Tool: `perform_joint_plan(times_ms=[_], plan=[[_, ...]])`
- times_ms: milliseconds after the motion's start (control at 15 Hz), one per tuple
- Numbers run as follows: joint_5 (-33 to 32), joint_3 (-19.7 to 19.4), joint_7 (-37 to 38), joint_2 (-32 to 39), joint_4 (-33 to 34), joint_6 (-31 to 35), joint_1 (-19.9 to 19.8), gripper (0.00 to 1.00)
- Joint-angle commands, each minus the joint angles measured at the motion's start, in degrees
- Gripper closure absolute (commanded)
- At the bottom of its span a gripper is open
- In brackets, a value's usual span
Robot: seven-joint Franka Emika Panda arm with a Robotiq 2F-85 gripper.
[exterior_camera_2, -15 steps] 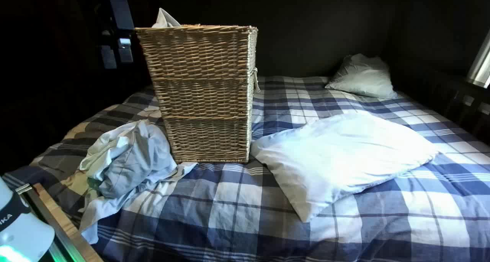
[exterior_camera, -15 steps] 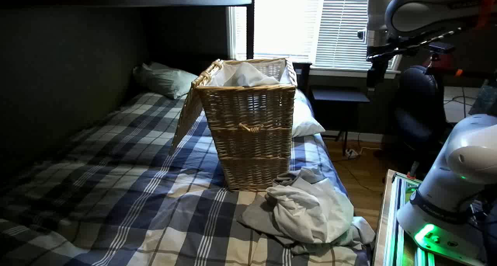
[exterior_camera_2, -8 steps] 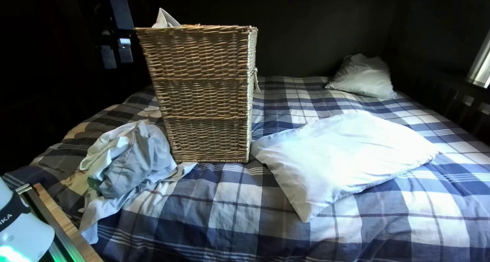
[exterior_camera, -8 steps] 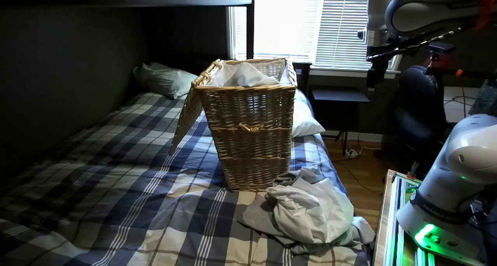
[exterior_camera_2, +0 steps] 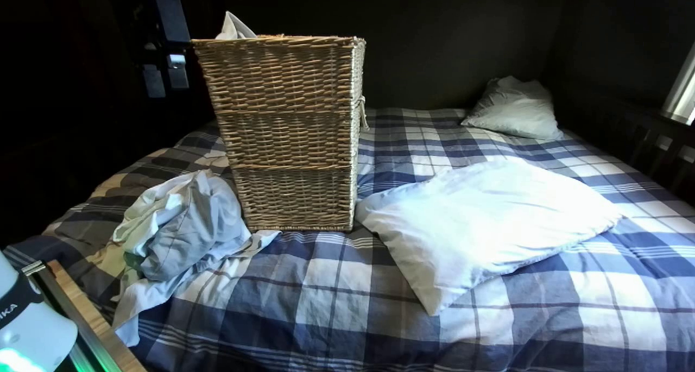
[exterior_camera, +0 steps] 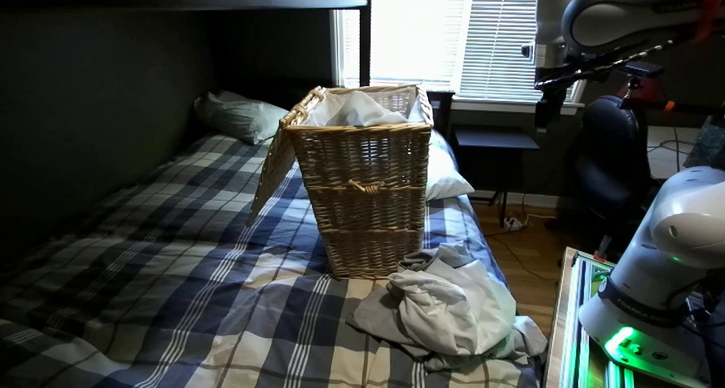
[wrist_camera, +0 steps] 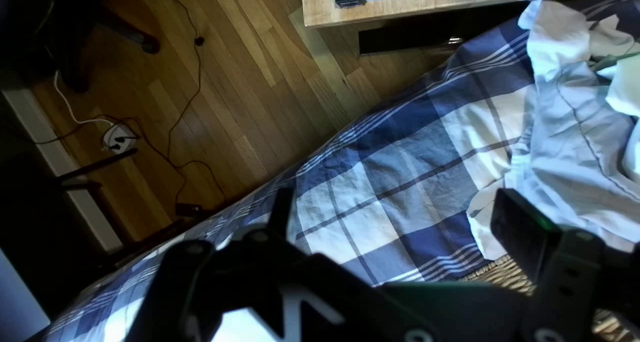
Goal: Move the trousers backwards
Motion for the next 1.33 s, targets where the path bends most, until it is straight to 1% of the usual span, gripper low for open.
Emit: perform_joint_plan(times_ms=[0, 1000, 1133, 1267], plan=[[-0.8, -1.3, 1.0, 0.0, 0.2, -0.5, 1.9, 0.00], [-0.8, -1.3, 1.0, 0.0, 0.2, -0.5, 1.9, 0.00], [0.8, -0.6, 0.3, -0.3, -0.3, -0.8, 3.7, 0.00], [3.8, 0.0, 0.9, -0.5, -0.7, -1.2, 5.9, 0.00]])
